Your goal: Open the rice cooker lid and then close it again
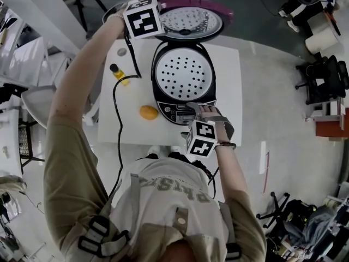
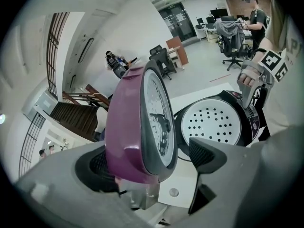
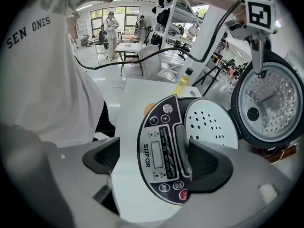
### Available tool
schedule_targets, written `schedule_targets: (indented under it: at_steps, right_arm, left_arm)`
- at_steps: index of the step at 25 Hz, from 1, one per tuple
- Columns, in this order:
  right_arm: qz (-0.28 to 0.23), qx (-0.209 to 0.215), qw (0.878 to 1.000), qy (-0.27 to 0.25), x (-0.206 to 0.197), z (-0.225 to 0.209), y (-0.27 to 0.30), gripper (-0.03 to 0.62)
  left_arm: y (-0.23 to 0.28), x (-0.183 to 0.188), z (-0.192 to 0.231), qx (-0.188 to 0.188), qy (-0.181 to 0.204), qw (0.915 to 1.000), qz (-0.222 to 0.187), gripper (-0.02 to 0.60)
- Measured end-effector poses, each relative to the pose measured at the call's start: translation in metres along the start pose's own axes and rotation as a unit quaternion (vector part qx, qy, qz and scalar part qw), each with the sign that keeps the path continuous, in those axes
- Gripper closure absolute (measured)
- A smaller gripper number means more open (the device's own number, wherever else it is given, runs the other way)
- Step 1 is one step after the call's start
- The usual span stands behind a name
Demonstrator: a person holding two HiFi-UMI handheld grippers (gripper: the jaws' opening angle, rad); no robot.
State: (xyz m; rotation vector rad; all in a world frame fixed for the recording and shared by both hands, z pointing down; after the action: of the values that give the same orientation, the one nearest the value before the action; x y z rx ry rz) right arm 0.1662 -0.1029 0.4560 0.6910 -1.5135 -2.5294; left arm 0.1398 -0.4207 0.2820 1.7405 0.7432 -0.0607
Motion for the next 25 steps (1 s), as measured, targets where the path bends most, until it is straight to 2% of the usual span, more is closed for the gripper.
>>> schedule_targets:
  at_steps: [9, 15, 19, 25]
  right_arm:
    - [-0.004, -0.016, 1.000, 0.001, 0.000, 0.004, 0.000, 0.155]
    - [-0.052, -0.046, 0.996, 0.050, 0.001, 0.001, -0.016, 0.155]
    - [-0.092, -0.093, 0.986, 0.100, -0.003, -0.008, -0.033, 0.155]
    - [-0.158, -0.158, 0.960, 0.170, -0.013, -0.019, -0.060, 0.155]
  left_arm:
    - [-0.016, -0.004, -0.001, 0.020, -0.015, 0.9995, -0.017, 0.104]
    - [-0.037, -0.003, -0.021, 0.042, -0.019, 0.9984, -0.033, 0.104]
    - [-0.048, -0.004, -0.046, 0.068, -0.034, 0.9947, -0.069, 0.104]
    - [-0.063, -0.003, -0.095, 0.108, -0.050, 0.9863, -0.114, 0.104]
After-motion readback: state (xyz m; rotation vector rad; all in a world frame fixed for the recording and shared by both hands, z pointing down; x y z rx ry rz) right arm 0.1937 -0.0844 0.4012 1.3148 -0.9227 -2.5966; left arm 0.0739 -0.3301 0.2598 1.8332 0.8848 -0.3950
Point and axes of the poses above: the fingertips, and each gripper's own axes: y forward along the fingers, z to its left, x out of its top, the point moved 10 cm from there along -y, backward along the fingers, and after that the axes turned 15 degrees about -x, right-handed, at the moved point
